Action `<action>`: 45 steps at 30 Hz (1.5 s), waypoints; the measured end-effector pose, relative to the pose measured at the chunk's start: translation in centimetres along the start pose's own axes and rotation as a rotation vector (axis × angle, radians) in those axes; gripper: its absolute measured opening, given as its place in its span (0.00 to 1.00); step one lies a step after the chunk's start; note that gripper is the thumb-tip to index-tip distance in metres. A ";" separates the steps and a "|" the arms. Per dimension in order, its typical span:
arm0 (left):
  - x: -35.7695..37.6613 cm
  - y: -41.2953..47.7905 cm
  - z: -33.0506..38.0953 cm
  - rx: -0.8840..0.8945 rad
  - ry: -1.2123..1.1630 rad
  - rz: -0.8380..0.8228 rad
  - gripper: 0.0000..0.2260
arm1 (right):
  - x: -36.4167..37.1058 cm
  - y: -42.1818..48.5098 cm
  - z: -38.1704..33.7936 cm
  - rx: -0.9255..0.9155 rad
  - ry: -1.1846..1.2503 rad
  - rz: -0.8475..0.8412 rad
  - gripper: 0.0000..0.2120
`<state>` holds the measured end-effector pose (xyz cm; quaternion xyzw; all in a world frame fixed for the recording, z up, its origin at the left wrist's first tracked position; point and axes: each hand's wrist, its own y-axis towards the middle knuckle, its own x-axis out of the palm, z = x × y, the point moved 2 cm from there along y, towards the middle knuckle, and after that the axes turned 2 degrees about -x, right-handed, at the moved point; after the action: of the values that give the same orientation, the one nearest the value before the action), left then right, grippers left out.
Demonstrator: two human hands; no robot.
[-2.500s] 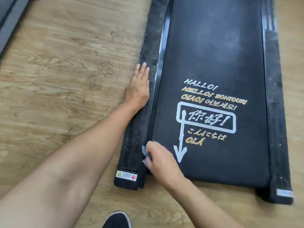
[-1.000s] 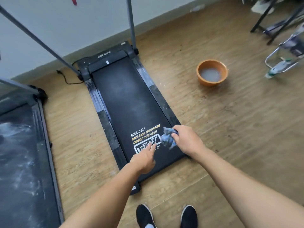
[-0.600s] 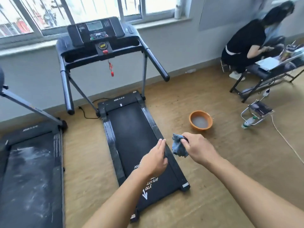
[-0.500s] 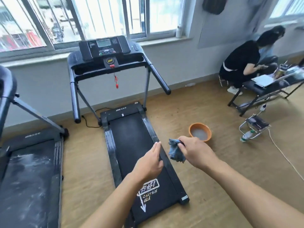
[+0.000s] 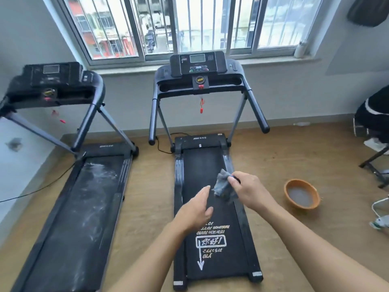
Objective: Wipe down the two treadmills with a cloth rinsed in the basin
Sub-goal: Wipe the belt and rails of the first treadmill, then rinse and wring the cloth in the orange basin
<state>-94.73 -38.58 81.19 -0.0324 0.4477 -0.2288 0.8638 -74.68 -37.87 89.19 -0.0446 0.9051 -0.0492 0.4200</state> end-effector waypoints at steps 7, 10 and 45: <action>4.2 4.4 2.4 -0.203 -0.922 0.078 0.13 | 1.7 1.9 4.8 0.147 0.267 0.072 0.17; 7.0 6.9 5.7 -0.236 -1.230 0.063 0.11 | 0.1 1.4 10.0 0.223 0.340 0.123 0.15; 58.3 73.2 31.0 -0.733 -0.822 -0.065 0.09 | -19.9 36.4 90.8 0.810 0.422 0.103 0.04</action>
<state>-14.65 -2.55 36.33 -0.4316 0.1227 -0.0530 0.8921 6.12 -4.08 41.28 0.1790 0.8796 -0.3863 0.2121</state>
